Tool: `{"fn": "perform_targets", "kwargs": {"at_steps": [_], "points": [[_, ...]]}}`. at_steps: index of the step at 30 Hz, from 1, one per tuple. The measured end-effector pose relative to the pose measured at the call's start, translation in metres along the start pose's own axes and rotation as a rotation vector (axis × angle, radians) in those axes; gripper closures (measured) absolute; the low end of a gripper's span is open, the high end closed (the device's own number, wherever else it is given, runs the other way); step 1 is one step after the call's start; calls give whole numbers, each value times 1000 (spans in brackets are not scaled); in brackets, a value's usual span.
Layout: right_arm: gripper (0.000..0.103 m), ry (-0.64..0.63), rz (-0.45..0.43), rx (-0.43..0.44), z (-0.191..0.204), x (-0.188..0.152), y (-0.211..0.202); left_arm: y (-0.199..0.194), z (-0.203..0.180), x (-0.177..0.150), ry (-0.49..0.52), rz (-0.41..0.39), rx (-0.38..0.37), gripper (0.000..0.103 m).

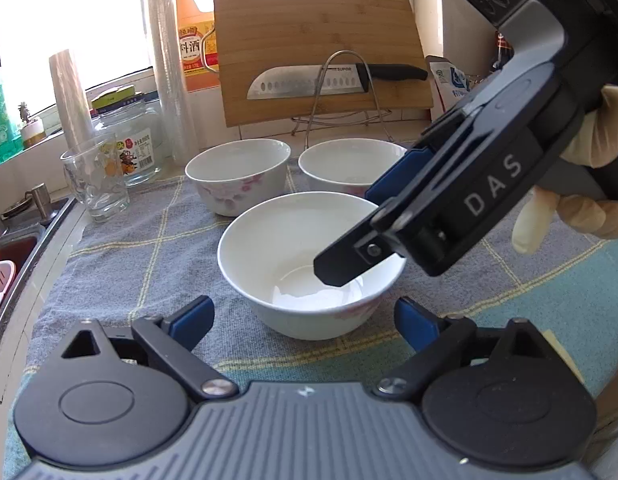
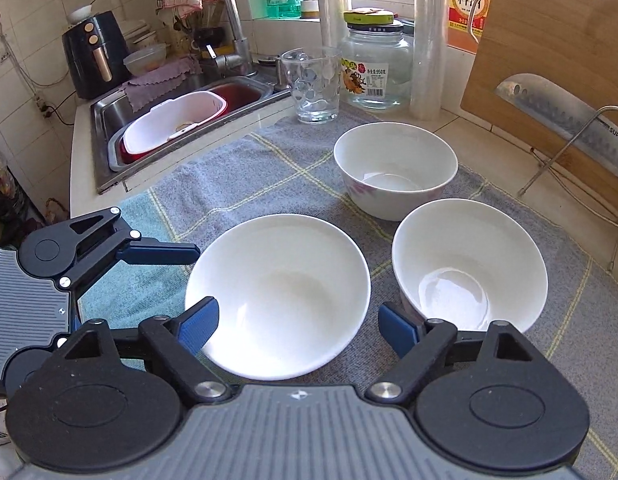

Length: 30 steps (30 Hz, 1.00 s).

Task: Organize plates and bowls
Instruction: 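Grasp the rim of a pink-flowered white bowl with the right tool, then lift the bowl with the right tool and carry it toward another bowl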

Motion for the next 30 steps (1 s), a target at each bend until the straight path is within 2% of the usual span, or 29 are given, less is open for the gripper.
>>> {"fn": "perform_targets", "kwargs": {"at_steps": [11,21,30], "points": [[25,45,17,14,-7,3,14,8,2,4,-4,-6,-55,16],[26,69,22,18,-8,2,11,5,0,7,-4,9,-69,16],[25,75,9,23,-5,-3,-12,-10,-14,14,-8,-1,-85,16]]}}
Point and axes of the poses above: each gripper's, at about its wrist camera, not at the fingertips, and y roughly the way its jaws point, z to its left, x to its top, the point moved 5 cm from there along y, roughly the way its jaws point, and after that the axes turned 8 degrees about -z, right-handed, at the moved point
